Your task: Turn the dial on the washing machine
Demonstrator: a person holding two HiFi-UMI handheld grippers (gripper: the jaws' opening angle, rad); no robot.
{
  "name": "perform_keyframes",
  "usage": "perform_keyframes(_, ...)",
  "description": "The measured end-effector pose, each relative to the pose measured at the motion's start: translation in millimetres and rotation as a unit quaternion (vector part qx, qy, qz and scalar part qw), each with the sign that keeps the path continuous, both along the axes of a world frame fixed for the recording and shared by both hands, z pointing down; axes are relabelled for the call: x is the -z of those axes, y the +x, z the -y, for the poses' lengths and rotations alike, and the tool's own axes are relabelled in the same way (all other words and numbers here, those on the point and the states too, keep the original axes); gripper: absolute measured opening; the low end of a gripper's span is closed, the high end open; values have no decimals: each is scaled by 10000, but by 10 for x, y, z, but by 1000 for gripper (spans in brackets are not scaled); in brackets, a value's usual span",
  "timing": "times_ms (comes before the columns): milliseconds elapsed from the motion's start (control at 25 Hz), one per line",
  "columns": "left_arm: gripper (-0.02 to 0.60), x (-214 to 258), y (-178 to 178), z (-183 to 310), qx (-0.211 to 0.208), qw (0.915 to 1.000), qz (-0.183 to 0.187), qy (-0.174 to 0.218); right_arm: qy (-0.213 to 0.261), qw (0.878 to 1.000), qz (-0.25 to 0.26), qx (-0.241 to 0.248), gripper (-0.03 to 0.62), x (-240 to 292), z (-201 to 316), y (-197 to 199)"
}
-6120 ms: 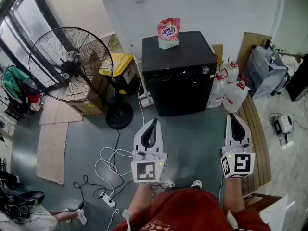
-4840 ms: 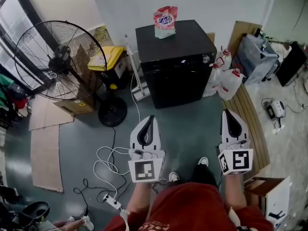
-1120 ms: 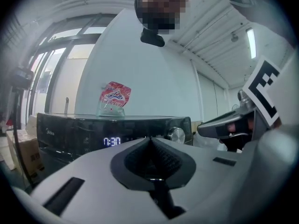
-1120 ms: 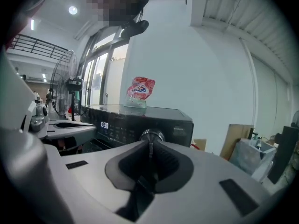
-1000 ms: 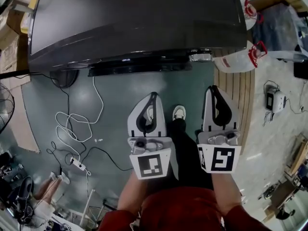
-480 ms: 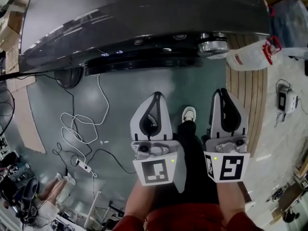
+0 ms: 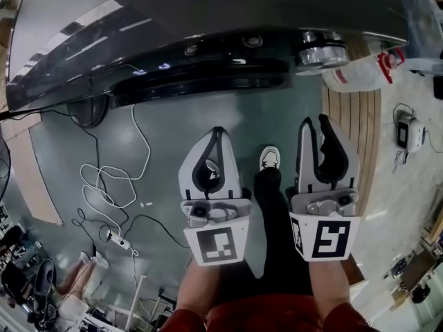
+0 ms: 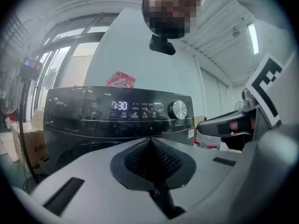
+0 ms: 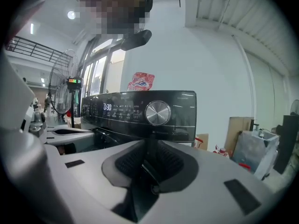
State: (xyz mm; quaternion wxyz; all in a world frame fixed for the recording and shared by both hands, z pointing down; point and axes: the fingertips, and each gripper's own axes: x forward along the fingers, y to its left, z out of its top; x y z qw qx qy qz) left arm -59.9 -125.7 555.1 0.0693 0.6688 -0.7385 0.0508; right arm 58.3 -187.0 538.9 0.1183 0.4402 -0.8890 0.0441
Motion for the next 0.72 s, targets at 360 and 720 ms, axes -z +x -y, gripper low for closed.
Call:
perform_keyframes(360,9,-94,-83,-33,-42,9999,6,-95,639,9973,-354,-92,242,336,324,-220)
perform_keyframes(720,9,-33,-101,-27,-56,9999,-39,-120,1150,9821,-1438,-391,275,478,615,-346)
